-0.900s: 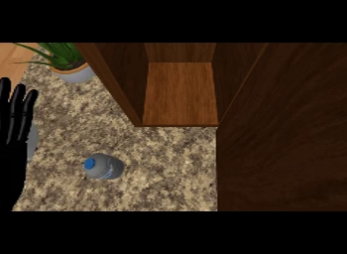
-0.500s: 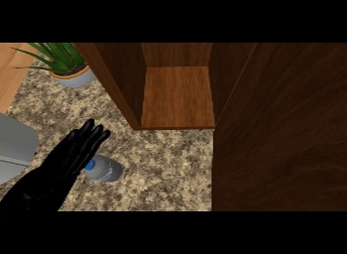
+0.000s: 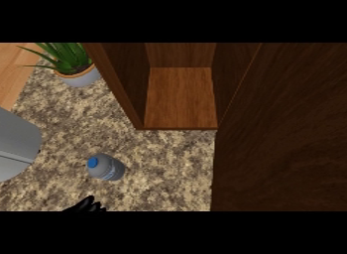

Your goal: Pick up the bottled water, place it into the cabinet and close the cabinet

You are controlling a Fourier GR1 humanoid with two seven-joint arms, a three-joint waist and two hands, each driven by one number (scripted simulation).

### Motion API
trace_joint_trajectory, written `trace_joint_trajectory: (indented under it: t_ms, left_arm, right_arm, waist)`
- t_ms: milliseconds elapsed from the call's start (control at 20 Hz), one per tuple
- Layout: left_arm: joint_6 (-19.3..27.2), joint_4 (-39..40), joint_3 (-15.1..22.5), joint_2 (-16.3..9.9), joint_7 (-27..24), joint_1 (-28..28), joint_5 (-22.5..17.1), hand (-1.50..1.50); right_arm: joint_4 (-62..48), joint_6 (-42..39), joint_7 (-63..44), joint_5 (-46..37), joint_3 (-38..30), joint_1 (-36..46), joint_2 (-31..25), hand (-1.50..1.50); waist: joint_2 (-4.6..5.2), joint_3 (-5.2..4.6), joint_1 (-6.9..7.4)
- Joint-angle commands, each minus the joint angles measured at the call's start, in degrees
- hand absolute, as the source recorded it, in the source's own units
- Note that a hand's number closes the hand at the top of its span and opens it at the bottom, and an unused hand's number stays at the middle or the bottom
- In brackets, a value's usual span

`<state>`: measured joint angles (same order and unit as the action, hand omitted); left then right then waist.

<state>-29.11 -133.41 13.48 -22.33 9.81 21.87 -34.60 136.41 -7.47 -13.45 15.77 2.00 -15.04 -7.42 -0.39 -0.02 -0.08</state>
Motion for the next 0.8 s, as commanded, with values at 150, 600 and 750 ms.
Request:
trace_joint_trajectory:
  t_ms: [150,600,750]
  left_arm:
    - [-6.45,-10.32,-5.60,-6.83,-1.52,11.98,-10.63,-1.50]
    - [-8.28,-8.64,-11.44,-8.81,-6.43,16.26,-11.31,-1.50]
    - [-9.42,-11.03,-13.67,-11.03,-7.28,19.57,-12.19,-1.50]
  right_arm:
    - [8.27,-0.56,-5.54,7.24,-3.60,-3.96,-1.64,-1.50]
    - [11.74,-4.03,-3.16,8.81,-5.01,-10.38,-1.33,-1.50]
    - [11.95,-3.13,-5.19,9.41,-5.84,-9.30,-1.79,-1.50]
  waist:
    - [-0.17,-0.01,0.90]
    - [-0.26,0.07,-0.30]
    - [-0.27,0.07,0.34]
